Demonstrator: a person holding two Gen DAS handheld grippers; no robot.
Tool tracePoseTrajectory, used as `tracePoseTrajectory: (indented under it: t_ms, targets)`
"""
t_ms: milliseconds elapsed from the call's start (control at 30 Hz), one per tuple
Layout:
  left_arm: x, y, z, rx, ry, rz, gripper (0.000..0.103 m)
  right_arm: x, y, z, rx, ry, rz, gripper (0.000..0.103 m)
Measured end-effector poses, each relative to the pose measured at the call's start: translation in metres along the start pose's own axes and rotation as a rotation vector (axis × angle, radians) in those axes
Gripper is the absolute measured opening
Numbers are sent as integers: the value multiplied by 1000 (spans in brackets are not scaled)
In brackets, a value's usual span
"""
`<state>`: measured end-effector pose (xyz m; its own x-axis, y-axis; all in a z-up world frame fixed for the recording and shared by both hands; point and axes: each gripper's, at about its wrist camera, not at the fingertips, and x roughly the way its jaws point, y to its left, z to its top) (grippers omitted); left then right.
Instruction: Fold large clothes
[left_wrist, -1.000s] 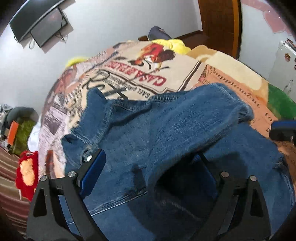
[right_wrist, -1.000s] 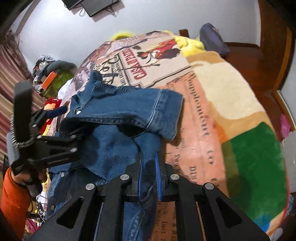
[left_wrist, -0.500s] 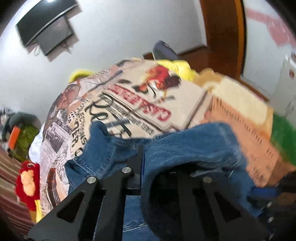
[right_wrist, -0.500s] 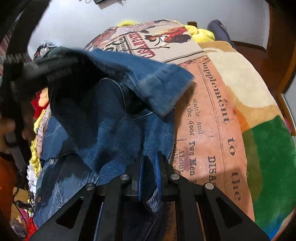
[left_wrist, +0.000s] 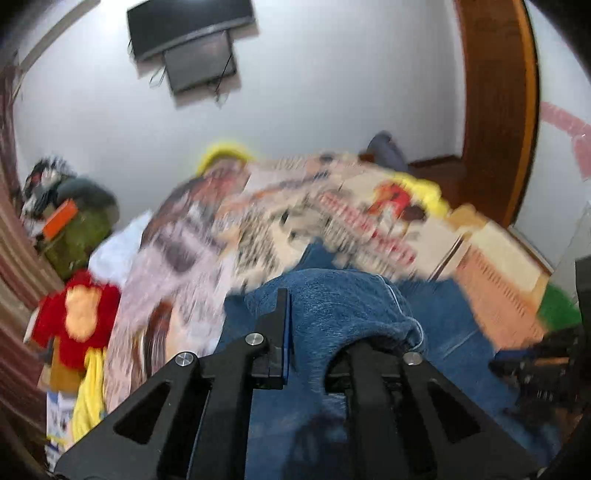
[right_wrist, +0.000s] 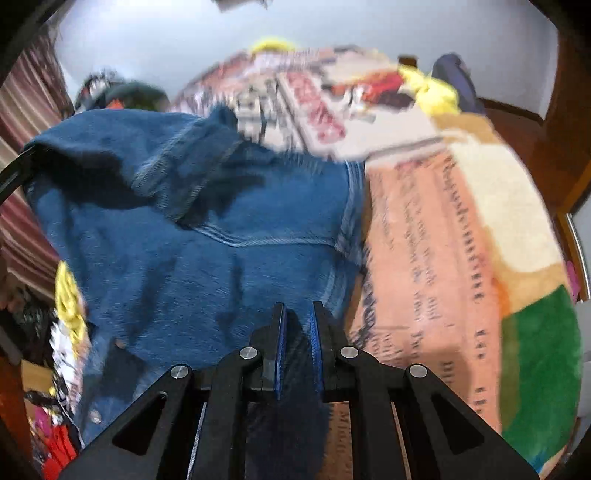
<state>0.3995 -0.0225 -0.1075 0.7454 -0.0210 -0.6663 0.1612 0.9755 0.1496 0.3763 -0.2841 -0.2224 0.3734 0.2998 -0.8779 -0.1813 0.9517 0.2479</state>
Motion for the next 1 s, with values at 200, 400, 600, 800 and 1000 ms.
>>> tracePoseTrajectory:
  t_ms: [200, 400, 600, 800, 1000]
  targets:
    - [42, 45, -72, -156, 213, -44, 33, 18, 21, -17, -196, -32, -124, 9]
    - [47, 62, -127, -186, 228, -5, 71, 20, 21, -20, -219, -22, -182, 9]
    - [51, 68, -162, -241, 245, -12, 80, 23, 24, -22, -233, -16, -213, 9]
    - [48, 78, -162, -348, 294, -59, 81, 21, 27, -14, -217, 28, -226, 9]
    - [14, 49, -123, -125, 216, 5, 81, -8, 32, 10, -155, 18, -125, 9]
